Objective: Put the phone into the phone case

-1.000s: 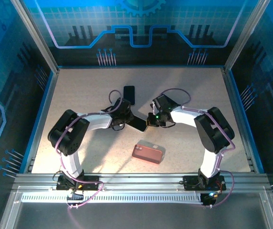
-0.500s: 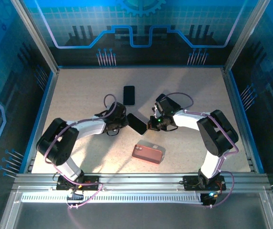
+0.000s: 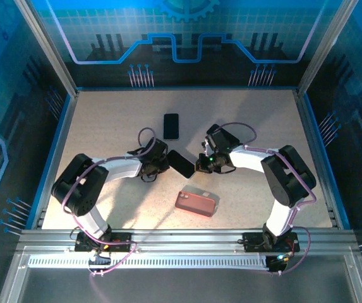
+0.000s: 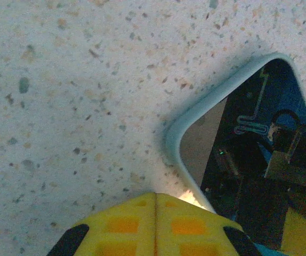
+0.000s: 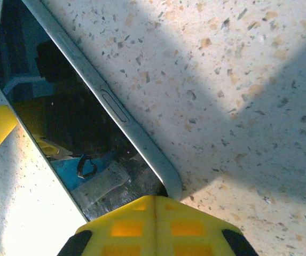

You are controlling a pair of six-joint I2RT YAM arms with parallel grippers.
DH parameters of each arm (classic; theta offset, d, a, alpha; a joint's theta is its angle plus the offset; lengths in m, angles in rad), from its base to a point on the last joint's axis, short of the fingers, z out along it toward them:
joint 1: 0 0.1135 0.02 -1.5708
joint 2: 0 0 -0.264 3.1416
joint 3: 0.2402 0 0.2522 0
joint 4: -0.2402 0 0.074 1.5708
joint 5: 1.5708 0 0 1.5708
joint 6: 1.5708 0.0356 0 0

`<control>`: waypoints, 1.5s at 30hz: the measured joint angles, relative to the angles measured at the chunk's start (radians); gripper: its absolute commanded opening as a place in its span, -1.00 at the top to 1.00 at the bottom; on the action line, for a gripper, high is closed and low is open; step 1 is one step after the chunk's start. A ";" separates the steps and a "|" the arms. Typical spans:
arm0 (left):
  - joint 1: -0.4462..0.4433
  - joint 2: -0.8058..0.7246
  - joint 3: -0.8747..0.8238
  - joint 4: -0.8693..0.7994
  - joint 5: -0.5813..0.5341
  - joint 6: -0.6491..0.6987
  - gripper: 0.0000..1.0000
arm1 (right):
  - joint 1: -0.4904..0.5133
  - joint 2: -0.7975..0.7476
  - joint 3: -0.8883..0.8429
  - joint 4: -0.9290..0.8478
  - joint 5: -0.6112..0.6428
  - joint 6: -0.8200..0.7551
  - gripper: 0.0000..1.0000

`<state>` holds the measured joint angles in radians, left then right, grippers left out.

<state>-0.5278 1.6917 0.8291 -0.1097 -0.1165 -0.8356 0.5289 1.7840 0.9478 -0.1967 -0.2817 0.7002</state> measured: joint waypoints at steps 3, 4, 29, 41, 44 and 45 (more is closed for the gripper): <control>-0.001 0.040 0.049 -0.015 0.000 0.000 0.86 | 0.000 -0.002 -0.001 -0.003 -0.004 0.001 1.00; -0.001 0.054 0.065 -0.016 0.000 0.001 0.86 | 0.000 -0.005 -0.008 -0.002 -0.008 0.003 1.00; -0.003 0.306 0.381 -0.010 0.054 0.030 0.85 | 0.001 -0.039 -0.032 -0.028 -0.016 -0.005 1.00; -0.009 0.265 0.271 0.140 0.062 0.030 0.85 | 0.050 -0.130 -0.032 -0.098 -0.011 -0.051 1.00; -0.010 0.235 0.224 0.159 0.066 0.023 0.84 | 0.076 -0.132 -0.035 -0.098 -0.017 -0.050 1.00; -0.010 0.227 0.210 0.166 0.068 0.022 0.84 | 0.080 -0.130 -0.036 -0.098 -0.019 -0.050 1.00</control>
<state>-0.5377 1.9190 1.0393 0.0566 -0.0483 -0.8135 0.6094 1.6535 0.9115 -0.2947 -0.3004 0.6506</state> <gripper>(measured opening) 0.079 0.064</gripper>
